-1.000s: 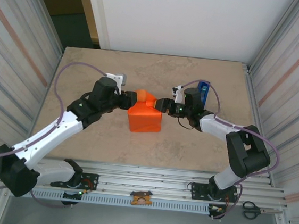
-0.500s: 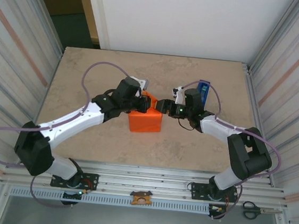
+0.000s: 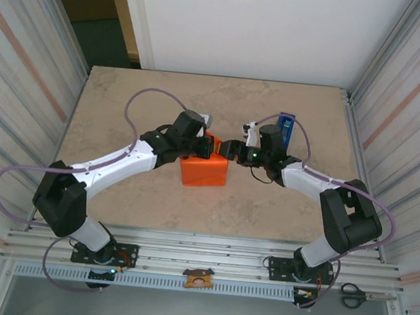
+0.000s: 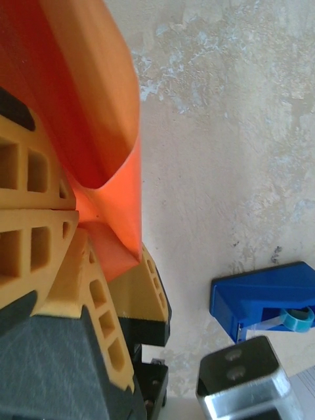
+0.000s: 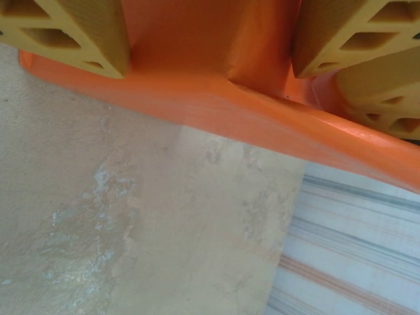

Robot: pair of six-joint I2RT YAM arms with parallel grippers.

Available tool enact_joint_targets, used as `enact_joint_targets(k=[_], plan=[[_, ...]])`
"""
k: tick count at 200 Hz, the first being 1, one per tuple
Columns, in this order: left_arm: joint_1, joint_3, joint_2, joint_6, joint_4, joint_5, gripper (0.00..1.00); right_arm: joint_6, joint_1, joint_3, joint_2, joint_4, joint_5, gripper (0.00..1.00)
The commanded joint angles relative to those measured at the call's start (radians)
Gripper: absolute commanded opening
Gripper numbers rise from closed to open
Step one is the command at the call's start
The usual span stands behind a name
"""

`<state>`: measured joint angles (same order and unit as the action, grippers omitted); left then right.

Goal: Wrap the gift box in paper
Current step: Fold the seventh fold of the wrapping paper on the gift box.

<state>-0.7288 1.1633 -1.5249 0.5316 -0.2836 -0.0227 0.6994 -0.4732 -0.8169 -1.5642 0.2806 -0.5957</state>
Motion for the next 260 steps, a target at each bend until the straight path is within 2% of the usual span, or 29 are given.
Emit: enact_joint_targets(k=[1,45,70,113,147,182,206,260], plan=[[0.000,0.008,-0.017,0.019,0.014,0.032,0.02,-0.021,-0.015,0.010,-0.008,-0.098,-0.012,0.64],[0.002,-0.023,-0.029,0.007,-0.008,0.049,0.02,-0.030,-0.010,-0.009,-0.008,-0.097,-0.022,0.64],[0.003,-0.060,-0.027,-0.010,0.002,0.044,0.01,-0.132,0.011,-0.091,-0.004,-0.180,-0.055,0.65],[0.003,-0.080,-0.016,-0.020,0.003,0.050,0.00,-0.471,0.065,-0.204,-0.006,-0.261,-0.128,0.61],[0.003,-0.091,-0.009,-0.016,0.021,0.048,0.00,-0.862,0.053,-0.317,-0.068,-0.434,-0.172,0.56],[0.003,-0.090,-0.006,-0.018,0.023,0.050,0.00,-1.106,0.057,-0.376,-0.140,-0.489,-0.264,0.56],[0.003,-0.089,-0.006,-0.021,0.022,0.045,0.00,-1.166,0.064,-0.393,-0.169,-0.459,-0.277,0.55],[0.003,-0.088,-0.007,-0.022,0.024,0.032,0.00,-1.235,0.067,-0.492,-0.237,-0.558,-0.318,0.50]])
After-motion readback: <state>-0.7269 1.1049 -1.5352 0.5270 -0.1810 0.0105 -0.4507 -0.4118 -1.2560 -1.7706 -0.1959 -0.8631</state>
